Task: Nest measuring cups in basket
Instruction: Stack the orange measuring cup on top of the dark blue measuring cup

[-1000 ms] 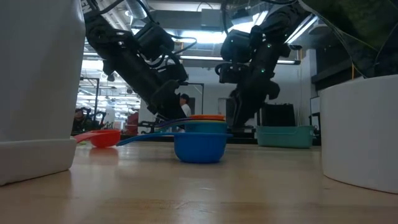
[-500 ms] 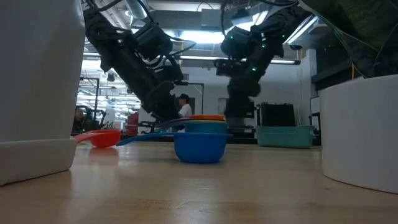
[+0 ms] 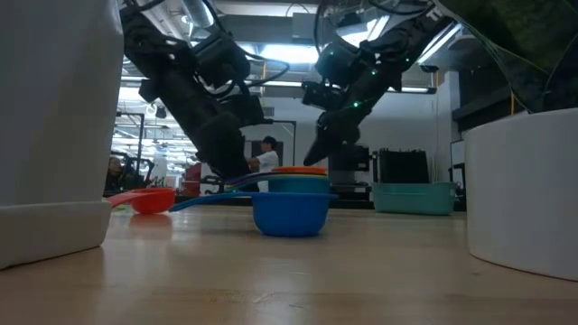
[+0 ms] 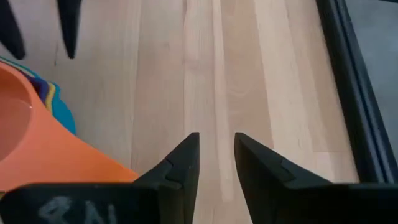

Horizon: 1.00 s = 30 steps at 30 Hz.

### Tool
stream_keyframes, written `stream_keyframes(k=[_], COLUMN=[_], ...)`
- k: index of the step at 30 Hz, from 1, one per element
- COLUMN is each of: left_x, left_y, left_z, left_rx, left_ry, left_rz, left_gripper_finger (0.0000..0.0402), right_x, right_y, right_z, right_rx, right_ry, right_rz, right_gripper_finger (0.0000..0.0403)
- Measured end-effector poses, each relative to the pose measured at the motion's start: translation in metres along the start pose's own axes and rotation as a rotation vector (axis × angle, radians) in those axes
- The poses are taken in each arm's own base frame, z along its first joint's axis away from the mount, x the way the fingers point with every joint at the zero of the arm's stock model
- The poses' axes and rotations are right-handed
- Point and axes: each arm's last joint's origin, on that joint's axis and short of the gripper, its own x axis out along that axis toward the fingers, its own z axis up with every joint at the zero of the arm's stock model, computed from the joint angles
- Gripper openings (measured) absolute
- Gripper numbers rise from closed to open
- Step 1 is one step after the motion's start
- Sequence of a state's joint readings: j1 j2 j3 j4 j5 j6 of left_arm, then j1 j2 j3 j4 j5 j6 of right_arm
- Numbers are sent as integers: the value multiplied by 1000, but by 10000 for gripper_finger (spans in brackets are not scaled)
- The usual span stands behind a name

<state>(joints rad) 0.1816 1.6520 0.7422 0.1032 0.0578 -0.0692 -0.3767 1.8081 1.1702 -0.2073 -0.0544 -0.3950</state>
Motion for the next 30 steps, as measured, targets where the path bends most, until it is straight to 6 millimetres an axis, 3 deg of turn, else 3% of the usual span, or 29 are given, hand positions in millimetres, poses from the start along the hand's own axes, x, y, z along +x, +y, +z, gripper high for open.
stream_keyframes(k=[13,19,30], left_x=[1,1,1], left_y=[-12,-15,-16], left_z=[-3,-3,-3], left_rx=[21,28,29], left_ry=[23,24,24], left_rz=[-39,-46,-46], left_gripper_finger=[146,146,146], right_x=[3,3,5], right_y=[10,17,13], right_z=[-20,-17,-9], right_rx=[37,29,17], right_ry=[192,173,88], right_rz=[110,166,106], right_gripper_finger=[106,106,106])
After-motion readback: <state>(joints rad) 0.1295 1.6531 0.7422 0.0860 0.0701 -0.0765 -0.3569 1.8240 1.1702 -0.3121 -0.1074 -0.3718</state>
